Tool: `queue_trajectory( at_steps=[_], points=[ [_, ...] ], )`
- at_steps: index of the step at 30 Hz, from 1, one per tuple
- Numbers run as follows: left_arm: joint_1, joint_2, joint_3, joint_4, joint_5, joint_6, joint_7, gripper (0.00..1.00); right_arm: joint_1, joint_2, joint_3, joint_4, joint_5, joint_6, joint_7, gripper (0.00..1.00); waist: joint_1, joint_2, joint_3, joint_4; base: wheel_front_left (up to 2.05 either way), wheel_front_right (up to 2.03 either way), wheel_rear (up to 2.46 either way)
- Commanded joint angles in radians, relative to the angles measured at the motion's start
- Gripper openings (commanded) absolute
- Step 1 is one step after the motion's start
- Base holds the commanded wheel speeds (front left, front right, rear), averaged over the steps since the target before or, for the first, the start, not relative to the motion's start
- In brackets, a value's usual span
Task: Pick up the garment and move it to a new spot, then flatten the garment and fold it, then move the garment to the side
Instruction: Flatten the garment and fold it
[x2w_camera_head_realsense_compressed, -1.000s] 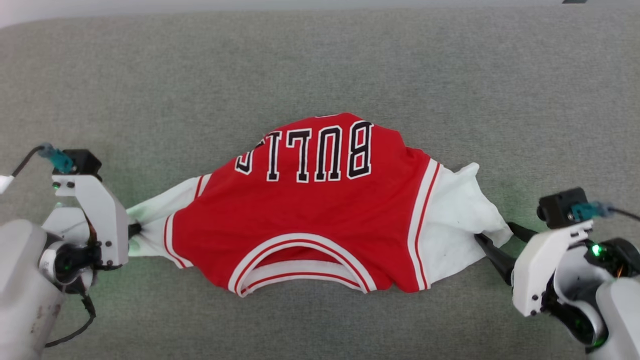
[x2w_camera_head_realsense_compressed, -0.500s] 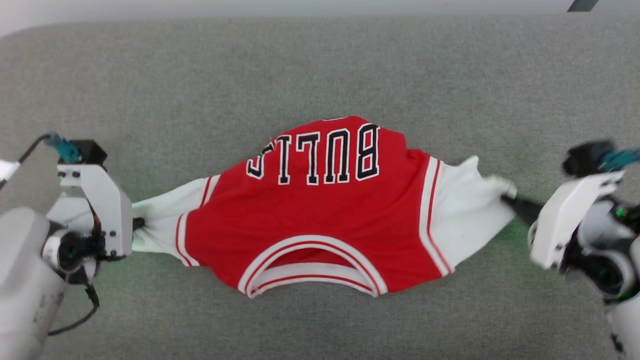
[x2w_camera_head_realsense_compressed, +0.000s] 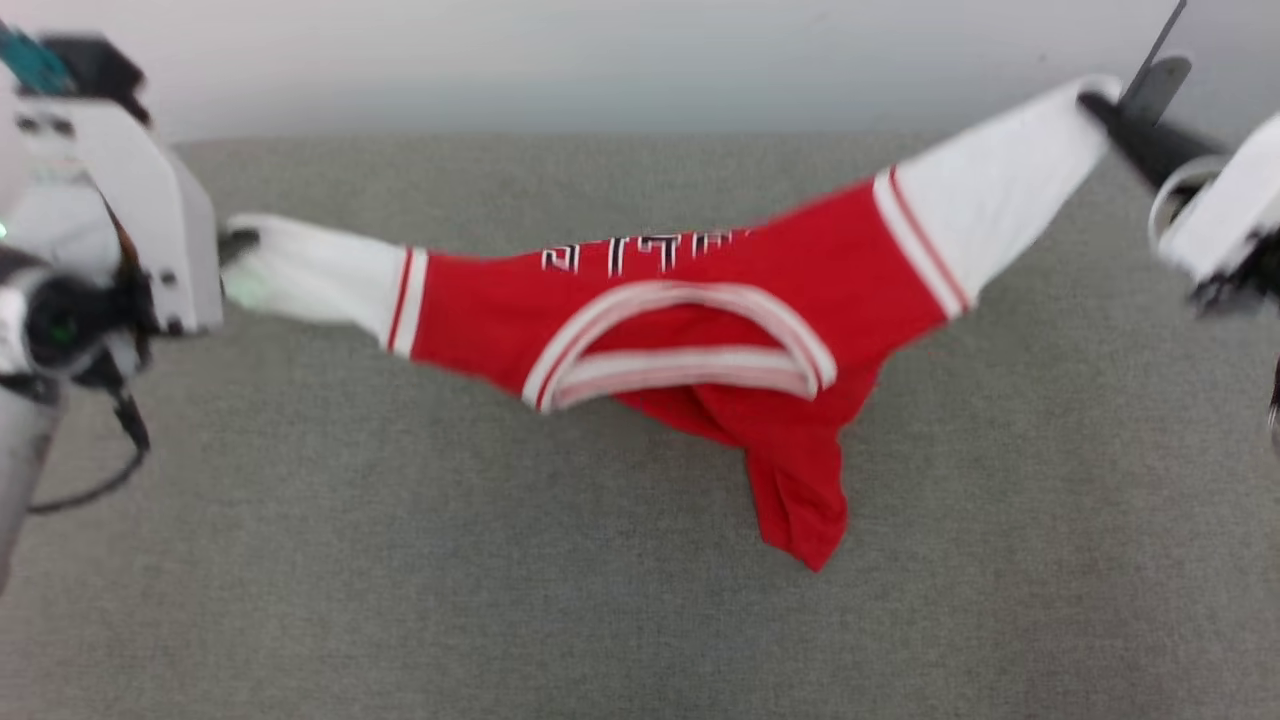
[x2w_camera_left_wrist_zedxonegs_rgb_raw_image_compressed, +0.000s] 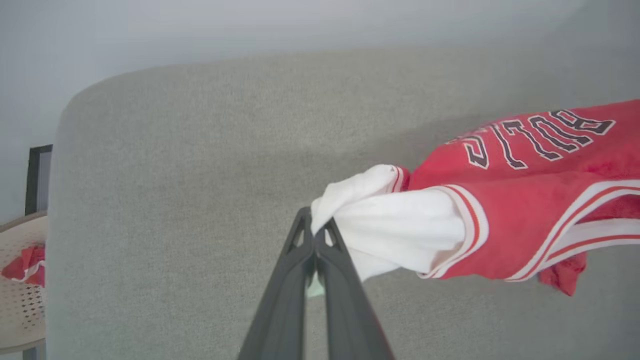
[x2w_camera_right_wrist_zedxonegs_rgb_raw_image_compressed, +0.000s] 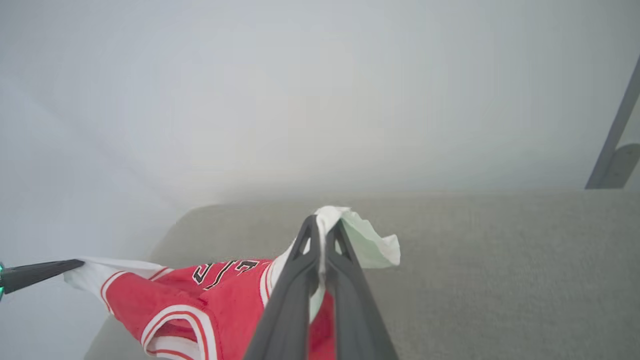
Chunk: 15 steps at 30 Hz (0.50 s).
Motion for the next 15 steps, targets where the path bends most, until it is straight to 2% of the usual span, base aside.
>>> queue_trajectory(
  at_steps=[1,8,15],
  points=[
    [-0.032,-0.003,0.015,-0.008,-0.007,0.009,-0.005,0.0,-0.044,0.007,-0.017,0.015,0.006,-0.001,-0.02,0.0,0.0,0.0,-0.042,0.006,0.0,0.0,0.0],
    [-0.194,-0.03,0.044,0.016,0.026,0.016,-0.048,0.0,-0.227,0.027,-0.04,0.127,-0.027,-0.001,-0.12,0.0,0.0,0.0,-0.092,0.018,0.0,0.0,0.0],
    [-0.339,-0.067,0.032,0.098,0.083,-0.007,-0.107,0.0,-0.372,0.02,-0.019,0.232,-0.06,-0.001,-0.235,0.0,0.0,0.0,-0.122,0.028,0.0,0.0,0.0]
  ],
)
